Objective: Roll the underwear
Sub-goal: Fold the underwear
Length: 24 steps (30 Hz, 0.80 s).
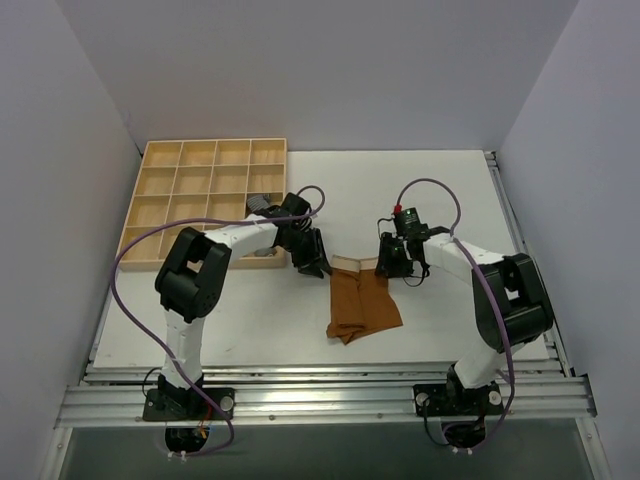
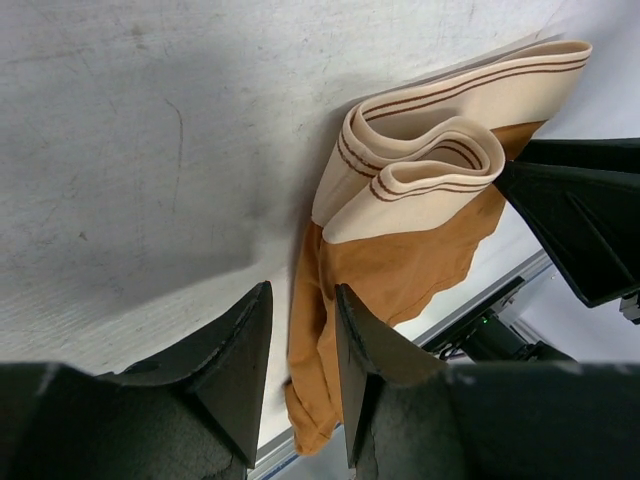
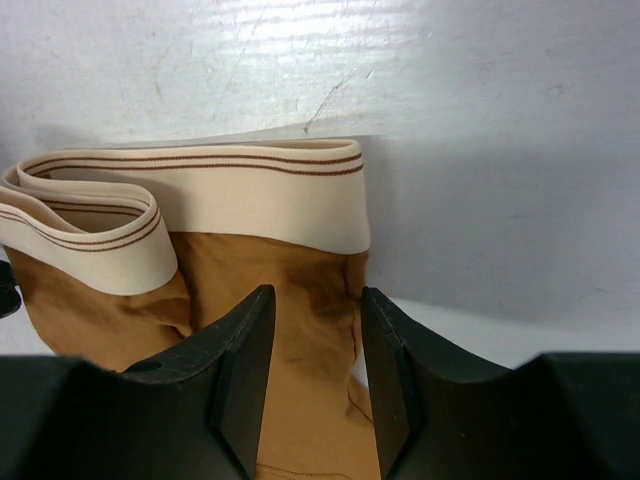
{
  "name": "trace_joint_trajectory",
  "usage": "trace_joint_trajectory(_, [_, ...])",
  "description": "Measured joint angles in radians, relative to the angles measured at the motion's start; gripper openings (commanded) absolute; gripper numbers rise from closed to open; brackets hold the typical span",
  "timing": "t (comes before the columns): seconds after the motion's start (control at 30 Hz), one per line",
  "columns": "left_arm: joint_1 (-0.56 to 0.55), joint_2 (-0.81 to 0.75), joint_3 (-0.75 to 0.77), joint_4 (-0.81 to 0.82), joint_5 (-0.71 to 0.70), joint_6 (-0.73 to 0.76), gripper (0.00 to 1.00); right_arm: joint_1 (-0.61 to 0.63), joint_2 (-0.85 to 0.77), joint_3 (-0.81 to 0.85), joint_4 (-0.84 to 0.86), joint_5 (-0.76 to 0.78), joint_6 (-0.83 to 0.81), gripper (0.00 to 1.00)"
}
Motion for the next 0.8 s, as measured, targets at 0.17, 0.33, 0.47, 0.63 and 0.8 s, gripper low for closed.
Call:
trace_joint_trajectory(0.17, [0.003,0.005,0.043,-0.01,-0.007,0.006,0.41,-0.012,0.0,0.042,-0.004,0.021,0.003,0.39])
trace_joint_trajectory(0.33, [0.01,0.016,0.083,-0.009,-0.008,0.012,0.41,-0.023,0.002,0.063,0.01,0.023,0.003,0.4])
trace_joint_trajectory(0.47, [0.011,0.046,0.095,-0.008,-0.009,0.011,0.4,-0.028,0.023,0.067,0.012,0.022,0.003,0.38])
trace_joint_trajectory(0.63, [0.011,0.084,0.095,-0.009,-0.01,0.011,0.39,-0.029,0.058,0.068,0.018,0.02,0.003,0.37])
trace_joint_trajectory(0.8, [0.012,0.092,0.095,-0.009,-0.01,0.011,0.37,-0.034,0.071,0.069,0.022,0.014,0.002,0.36])
